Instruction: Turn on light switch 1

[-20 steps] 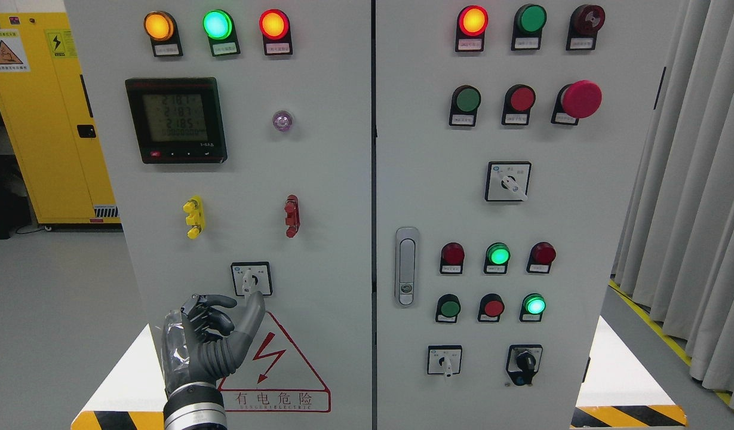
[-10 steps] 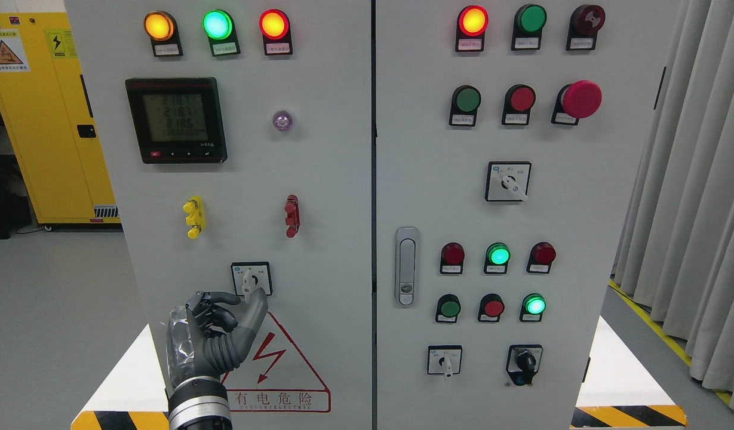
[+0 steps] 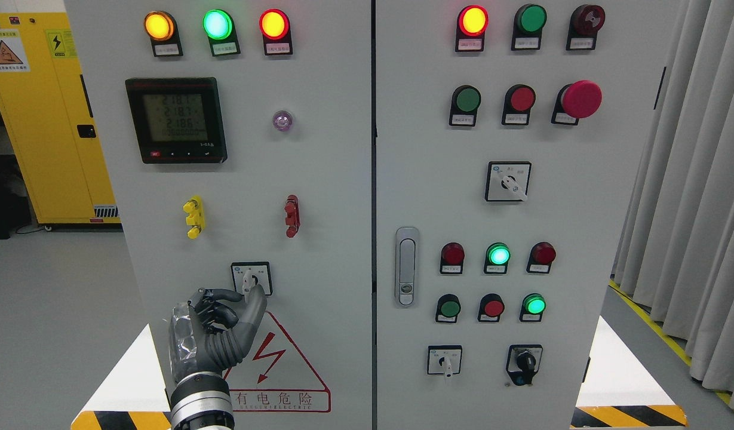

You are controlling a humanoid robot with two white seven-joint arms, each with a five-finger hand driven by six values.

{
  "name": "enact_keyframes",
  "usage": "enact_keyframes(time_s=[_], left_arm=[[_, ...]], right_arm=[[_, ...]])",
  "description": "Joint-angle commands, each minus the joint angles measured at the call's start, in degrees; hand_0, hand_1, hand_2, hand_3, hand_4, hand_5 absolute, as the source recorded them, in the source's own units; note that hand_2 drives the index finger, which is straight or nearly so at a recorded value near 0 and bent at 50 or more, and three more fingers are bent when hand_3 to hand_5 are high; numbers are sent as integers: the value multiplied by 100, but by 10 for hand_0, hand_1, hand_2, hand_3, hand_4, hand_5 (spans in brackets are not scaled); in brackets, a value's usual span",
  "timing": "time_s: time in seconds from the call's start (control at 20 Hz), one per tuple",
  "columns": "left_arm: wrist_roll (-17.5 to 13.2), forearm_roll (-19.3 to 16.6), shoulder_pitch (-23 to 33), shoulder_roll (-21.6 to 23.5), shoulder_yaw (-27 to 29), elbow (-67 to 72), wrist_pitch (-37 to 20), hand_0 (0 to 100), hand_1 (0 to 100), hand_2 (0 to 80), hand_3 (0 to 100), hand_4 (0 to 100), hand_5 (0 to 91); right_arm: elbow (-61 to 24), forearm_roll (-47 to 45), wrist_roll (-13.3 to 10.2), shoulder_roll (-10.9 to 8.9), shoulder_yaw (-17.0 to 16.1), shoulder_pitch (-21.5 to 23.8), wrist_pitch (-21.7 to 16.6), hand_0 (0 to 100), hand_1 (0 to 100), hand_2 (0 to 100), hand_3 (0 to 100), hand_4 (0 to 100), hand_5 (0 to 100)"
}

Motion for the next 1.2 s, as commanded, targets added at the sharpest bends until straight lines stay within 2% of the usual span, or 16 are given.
enact_keyframes(time_s=[0.0, 0.35, 1.15], left_arm=[[5, -8, -22, -5, -5, 38, 8, 202, 743, 618, 920, 852, 778], [-4, -140, -57, -14, -5, 38, 17, 205, 740, 623, 922, 853, 782], [-4, -140, -101, -14, -40, 38, 114, 207, 729, 633, 932, 855, 792]], right_arm=[[0, -167, -4, 0, 0, 0, 4, 0, 500, 40, 0, 0, 0], [0, -167, -4, 0, 0, -1, 4, 0, 500, 40, 0, 0, 0], [0, -167, 5, 0, 0, -1, 4, 0, 500, 40, 0, 0, 0]])
